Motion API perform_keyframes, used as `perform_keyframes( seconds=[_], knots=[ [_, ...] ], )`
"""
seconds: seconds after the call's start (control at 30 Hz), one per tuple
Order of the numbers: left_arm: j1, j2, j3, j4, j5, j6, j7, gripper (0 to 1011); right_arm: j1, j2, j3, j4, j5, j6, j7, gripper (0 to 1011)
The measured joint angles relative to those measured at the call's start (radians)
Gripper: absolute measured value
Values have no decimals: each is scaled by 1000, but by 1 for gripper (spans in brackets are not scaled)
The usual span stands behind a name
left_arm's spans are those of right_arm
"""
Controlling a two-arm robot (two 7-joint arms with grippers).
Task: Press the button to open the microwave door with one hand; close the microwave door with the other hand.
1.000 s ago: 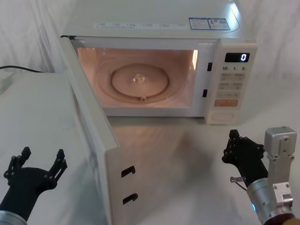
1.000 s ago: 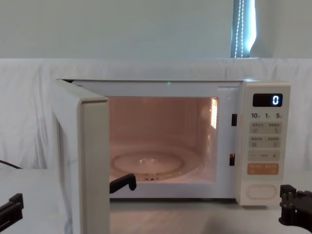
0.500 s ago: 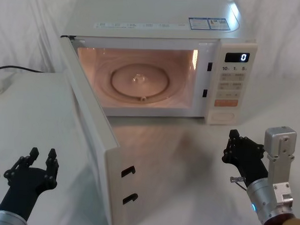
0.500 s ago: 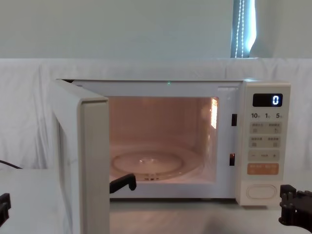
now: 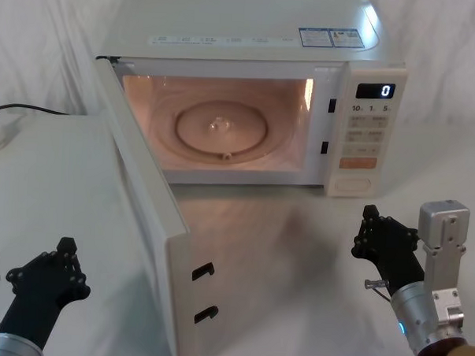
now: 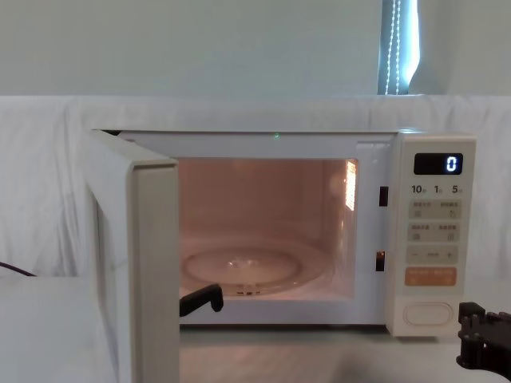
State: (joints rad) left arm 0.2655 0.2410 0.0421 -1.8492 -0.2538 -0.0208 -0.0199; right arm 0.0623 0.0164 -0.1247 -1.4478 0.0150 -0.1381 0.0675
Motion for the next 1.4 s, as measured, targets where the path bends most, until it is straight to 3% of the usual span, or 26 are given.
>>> perform_keyframes(
  seconds=[0.4,0.9,1.4],
  knots=[
    [-3,-2,-3,-2,5,-1,-10,0,0,0,0,0,0,0,0,0],
    [-70,-12,-15,-57,1,74,-88,0,0,0,0,0,0,0,0,0],
    [-143,-14,21,-79,25,84,-136,0,0,0,0,0,0,0,0,0]
  ],
)
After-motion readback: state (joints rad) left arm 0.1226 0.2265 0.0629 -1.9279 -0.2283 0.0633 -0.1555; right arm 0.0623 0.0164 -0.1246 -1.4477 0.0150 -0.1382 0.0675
